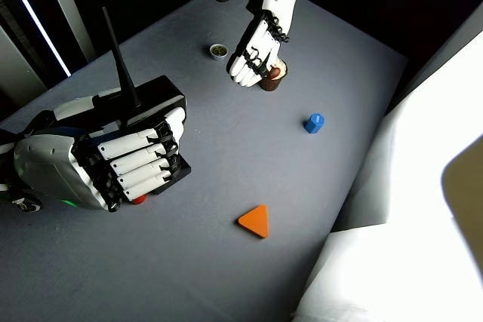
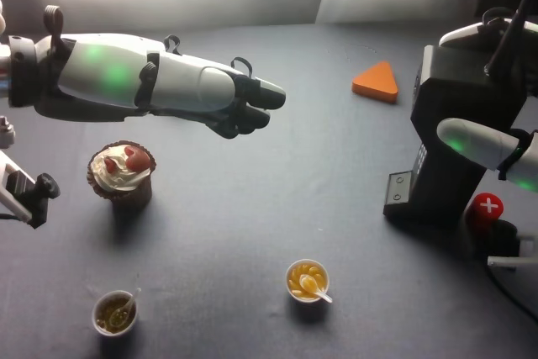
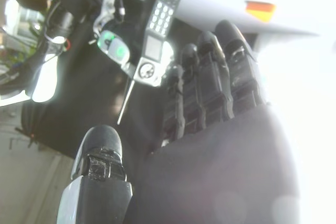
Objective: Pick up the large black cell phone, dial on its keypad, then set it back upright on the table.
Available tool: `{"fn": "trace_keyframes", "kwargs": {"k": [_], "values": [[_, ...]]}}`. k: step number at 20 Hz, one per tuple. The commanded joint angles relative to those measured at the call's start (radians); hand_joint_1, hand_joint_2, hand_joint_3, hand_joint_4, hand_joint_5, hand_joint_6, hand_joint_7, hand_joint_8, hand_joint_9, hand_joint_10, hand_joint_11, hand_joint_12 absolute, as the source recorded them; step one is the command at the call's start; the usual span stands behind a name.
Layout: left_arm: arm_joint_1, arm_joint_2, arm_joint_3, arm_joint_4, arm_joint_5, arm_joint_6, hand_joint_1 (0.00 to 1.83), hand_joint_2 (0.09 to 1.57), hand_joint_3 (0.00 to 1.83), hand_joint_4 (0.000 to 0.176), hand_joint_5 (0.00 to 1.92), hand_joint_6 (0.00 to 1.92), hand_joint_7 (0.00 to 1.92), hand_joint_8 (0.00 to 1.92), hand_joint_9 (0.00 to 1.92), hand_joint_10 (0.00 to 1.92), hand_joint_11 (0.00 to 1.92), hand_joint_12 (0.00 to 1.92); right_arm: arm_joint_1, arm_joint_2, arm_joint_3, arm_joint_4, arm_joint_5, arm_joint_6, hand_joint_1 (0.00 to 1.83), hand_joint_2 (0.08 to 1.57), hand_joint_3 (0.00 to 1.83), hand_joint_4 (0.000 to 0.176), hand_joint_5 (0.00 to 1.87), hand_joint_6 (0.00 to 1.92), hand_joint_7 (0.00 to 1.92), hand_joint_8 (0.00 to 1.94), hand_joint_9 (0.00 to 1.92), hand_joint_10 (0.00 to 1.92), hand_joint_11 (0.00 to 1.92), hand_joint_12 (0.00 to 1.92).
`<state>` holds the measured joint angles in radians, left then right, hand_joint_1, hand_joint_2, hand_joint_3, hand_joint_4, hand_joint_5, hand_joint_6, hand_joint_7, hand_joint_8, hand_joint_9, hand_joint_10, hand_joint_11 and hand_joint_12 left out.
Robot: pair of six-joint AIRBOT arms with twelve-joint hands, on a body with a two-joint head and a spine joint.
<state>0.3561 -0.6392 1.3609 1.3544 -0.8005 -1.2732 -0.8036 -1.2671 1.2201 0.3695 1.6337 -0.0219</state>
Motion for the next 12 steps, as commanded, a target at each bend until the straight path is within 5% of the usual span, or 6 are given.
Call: {"fn": "trace_keyframes", "kwargs": {"k": [1,12], "values": [[-0.031,0.006,-0.001,-0.077,-0.051,-0.008,0.0,1.23,0.0,0.064,0.2,0.0,0.28,0.0,0.27,0.01,0.0,0.69,-0.003,0.008,-0.003,-0.021,0.114,0.018,1.4,1.11,0.0,0.0,0.98,0.83,0.95,1.0,0.94,1.24,0.89,1.4],[-0.07,0.0,0.017,-0.072,-0.048,-0.008,0.0,1.23,0.0,0.068,0.16,0.0,0.26,0.0,0.24,0.0,0.0,0.63,-0.003,0.009,0.0,-0.021,0.112,0.018,1.38,1.12,0.0,0.0,0.97,0.87,0.94,1.02,0.92,1.29,0.89,1.33]]}}
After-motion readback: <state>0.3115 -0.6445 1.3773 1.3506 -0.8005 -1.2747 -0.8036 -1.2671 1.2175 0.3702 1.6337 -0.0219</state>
